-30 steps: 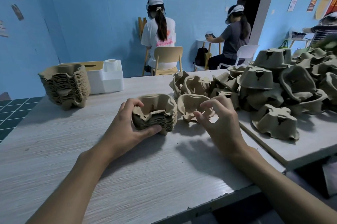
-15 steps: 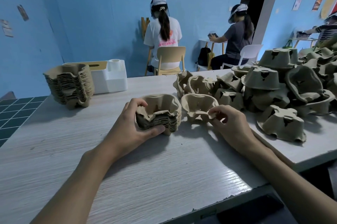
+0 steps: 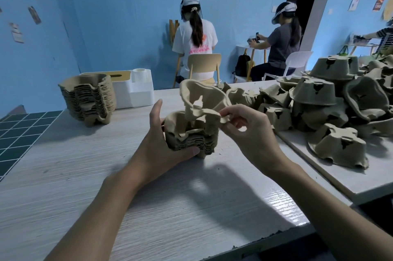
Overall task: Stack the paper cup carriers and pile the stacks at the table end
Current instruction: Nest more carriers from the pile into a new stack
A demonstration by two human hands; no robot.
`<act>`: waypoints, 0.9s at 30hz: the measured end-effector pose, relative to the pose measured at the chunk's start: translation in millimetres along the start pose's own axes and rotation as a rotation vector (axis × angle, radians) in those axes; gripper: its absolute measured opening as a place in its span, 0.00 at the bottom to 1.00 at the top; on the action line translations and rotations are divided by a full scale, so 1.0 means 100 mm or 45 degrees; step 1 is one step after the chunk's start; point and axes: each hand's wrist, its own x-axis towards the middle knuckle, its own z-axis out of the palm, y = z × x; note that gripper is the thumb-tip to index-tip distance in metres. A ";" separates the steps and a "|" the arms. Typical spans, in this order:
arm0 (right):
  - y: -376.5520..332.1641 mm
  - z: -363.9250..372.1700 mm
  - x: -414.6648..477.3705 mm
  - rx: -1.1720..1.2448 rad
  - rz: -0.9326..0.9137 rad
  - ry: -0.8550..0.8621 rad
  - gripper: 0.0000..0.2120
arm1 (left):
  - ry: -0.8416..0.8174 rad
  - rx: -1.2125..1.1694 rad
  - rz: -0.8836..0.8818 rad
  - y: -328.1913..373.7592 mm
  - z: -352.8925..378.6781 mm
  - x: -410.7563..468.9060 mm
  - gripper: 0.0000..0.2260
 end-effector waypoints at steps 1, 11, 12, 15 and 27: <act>0.00 0.04 0.00 -0.019 -0.003 -0.036 0.10 | -0.001 -0.001 0.011 -0.01 0.00 0.00 0.62; 0.18 -0.01 0.03 0.065 0.109 -0.030 0.13 | 0.022 -0.105 0.045 -0.04 0.00 -0.03 0.59; 0.24 0.01 0.09 -0.004 0.131 0.033 0.11 | 0.025 -0.098 0.051 -0.03 0.00 -0.02 0.57; 0.56 0.08 0.34 -0.320 0.242 0.167 0.12 | 0.020 -0.010 0.078 -0.02 -0.01 -0.02 0.46; 0.98 0.16 0.59 -0.527 0.337 0.197 0.16 | 0.028 0.096 0.081 -0.13 -0.01 0.03 0.31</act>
